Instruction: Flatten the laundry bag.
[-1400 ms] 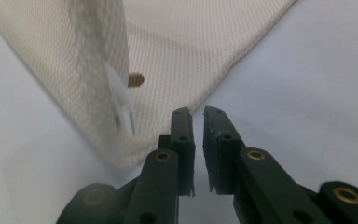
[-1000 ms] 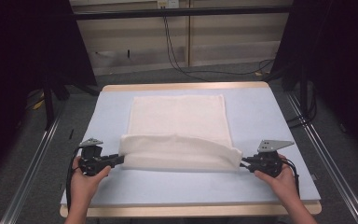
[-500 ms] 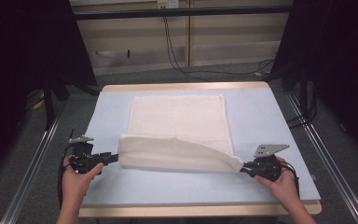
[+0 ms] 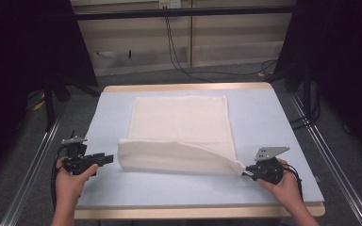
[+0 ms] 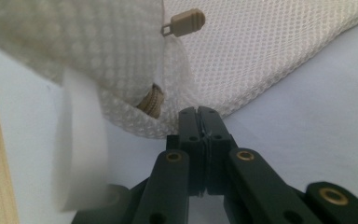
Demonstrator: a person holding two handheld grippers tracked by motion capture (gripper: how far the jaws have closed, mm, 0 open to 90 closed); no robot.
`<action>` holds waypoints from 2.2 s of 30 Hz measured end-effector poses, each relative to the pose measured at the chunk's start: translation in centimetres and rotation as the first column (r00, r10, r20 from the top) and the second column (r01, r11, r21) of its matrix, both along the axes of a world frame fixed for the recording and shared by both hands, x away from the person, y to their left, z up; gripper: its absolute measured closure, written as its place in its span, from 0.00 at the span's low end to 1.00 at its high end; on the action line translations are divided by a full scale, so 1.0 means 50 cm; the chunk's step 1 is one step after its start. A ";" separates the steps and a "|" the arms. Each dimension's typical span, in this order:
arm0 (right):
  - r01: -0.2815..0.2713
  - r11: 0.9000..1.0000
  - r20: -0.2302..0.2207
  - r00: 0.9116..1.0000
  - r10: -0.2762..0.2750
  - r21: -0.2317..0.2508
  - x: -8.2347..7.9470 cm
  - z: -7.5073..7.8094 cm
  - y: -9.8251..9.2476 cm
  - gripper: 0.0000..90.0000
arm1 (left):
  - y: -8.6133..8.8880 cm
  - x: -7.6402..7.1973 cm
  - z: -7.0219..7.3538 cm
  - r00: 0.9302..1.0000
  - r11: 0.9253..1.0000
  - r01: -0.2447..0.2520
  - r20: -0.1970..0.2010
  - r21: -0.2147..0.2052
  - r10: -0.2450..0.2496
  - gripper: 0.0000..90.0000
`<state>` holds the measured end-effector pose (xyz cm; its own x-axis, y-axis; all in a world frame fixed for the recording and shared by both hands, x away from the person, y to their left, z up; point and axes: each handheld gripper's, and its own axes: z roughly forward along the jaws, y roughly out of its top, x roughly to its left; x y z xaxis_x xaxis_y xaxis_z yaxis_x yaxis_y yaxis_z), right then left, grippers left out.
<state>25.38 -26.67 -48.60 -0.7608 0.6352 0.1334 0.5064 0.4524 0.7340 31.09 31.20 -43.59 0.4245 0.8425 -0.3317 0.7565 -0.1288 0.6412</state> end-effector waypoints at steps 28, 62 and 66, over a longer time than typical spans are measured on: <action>0.202 0.978 -0.071 0.978 -0.198 0.058 -0.005 0.013 0.012 0.72 | -0.110 0.010 -0.057 0.991 0.994 0.074 -0.120 0.077 -0.064 0.70; 0.212 0.977 0.025 0.977 -0.212 -0.023 0.042 0.018 0.058 0.98 | -0.108 0.055 -0.049 0.998 0.995 -0.016 -0.061 0.102 0.023 0.96; 0.213 0.977 0.029 0.977 -0.212 -0.026 0.043 0.016 0.059 0.96 | -0.104 0.055 -0.050 0.998 0.995 -0.016 -0.052 0.097 0.021 0.93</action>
